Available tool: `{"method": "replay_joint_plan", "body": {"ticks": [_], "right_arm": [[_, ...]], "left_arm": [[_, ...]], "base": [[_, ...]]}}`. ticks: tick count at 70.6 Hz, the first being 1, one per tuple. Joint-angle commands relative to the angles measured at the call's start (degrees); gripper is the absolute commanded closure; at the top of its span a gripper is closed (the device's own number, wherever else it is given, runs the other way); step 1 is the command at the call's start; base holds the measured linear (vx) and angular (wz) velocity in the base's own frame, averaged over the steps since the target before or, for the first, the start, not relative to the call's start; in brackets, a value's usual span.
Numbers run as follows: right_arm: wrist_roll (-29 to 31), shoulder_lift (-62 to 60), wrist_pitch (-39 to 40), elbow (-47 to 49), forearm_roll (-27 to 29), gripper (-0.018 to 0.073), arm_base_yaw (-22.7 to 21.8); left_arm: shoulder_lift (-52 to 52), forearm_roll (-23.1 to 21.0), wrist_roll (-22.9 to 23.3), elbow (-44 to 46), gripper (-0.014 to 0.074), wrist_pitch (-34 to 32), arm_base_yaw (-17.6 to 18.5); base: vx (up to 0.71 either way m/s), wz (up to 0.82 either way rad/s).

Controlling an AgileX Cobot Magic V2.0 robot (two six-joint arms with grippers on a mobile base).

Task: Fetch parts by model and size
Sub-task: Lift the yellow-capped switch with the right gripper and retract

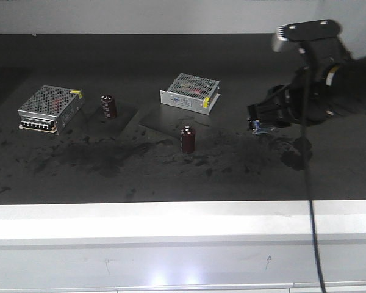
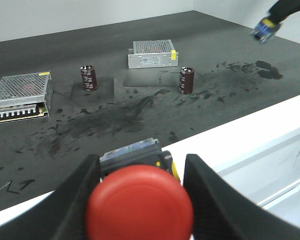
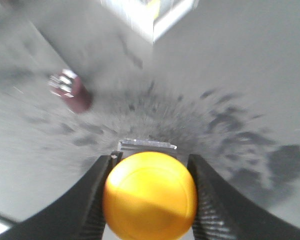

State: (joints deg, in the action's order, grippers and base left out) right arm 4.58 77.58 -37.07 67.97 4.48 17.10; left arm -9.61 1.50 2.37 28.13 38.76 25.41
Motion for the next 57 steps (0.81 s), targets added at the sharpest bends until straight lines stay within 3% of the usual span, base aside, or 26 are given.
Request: {"method": "replay_joint_plan", "body": {"ticks": [1, 21, 41, 57], "right_arm": [[0.6, -7.7, 8.8, -3.5, -0.3, 0.0566, -0.2], [3.0, -26.8, 15.6, -17.9, 0.1, 0.0566, -0.1], [3.8, -45.8, 28.9, -34.8, 0.1, 0.0565, -0.1], [3.8, -55.2, 30.6, -41.6, 0.1, 0.0565, -0.1]], "left_arm": [[-0.7, -0.2, 0.1, 1.3, 0.0603, -4.8, 0.3], [-0.7, -0.2, 0.1, 1.3, 0.0603, -4.8, 0.3], [-0.7, -0.2, 0.1, 1.3, 0.0603, -4.8, 0.3], [-0.7, -0.2, 0.1, 1.3, 0.0603, -4.8, 0.3]], "base": [[0.00, 0.00], [0.00, 0.00], [0.00, 0.00], [0.00, 0.00]]}}
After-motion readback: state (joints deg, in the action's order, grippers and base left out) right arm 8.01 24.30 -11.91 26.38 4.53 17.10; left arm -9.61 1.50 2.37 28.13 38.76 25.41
